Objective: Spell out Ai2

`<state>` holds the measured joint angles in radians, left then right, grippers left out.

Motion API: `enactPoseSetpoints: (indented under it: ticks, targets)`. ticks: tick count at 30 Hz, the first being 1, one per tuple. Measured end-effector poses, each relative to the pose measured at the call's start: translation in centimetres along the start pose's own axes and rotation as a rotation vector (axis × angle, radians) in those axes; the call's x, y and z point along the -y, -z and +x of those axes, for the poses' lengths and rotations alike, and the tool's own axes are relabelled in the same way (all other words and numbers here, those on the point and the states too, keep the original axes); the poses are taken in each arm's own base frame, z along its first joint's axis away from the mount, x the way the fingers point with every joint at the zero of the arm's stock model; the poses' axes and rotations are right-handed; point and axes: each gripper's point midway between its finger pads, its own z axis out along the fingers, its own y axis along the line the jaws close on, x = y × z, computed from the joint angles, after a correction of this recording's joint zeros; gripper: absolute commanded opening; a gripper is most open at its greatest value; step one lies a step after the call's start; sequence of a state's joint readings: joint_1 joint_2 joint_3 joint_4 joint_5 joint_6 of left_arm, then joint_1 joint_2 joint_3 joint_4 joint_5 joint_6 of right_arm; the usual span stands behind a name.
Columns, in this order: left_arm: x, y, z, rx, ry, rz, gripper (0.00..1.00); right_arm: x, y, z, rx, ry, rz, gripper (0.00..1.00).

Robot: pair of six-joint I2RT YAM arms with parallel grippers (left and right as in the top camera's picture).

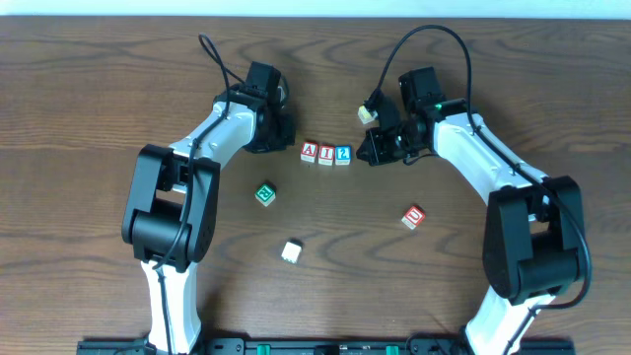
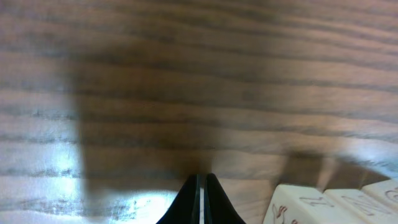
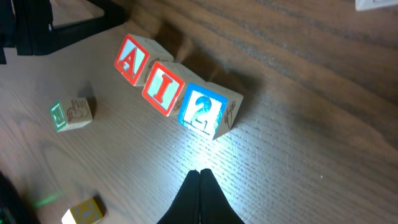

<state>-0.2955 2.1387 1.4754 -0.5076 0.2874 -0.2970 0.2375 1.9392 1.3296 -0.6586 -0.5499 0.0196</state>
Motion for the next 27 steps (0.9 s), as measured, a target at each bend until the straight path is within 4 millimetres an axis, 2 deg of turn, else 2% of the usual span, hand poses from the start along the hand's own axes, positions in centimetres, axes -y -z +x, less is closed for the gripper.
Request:
enactPoseSetpoints:
  ticks: [8,15,24,27]
  targets:
    - [1.1,0.0,-0.5,0.013,-0.015,0.057,0.06,0.8,0.0,-0.1,0.011,-0.039,-0.001,0.01]
    - [1.8,0.1,-0.1,-0.006,-0.015,0.102,0.06,1.6,-2.2,0.7,-0.026,-0.096,-0.032,0.01]
    - [1.9,0.1,1.0,-0.056,-0.002,0.112,0.06,2.0,-2.5,0.6,-0.023,-0.140,-0.046,0.01]
    - [1.8,0.1,1.2,-0.060,0.000,0.111,0.06,2.3,-3.3,1.1,-0.043,-0.161,-0.050,0.01]
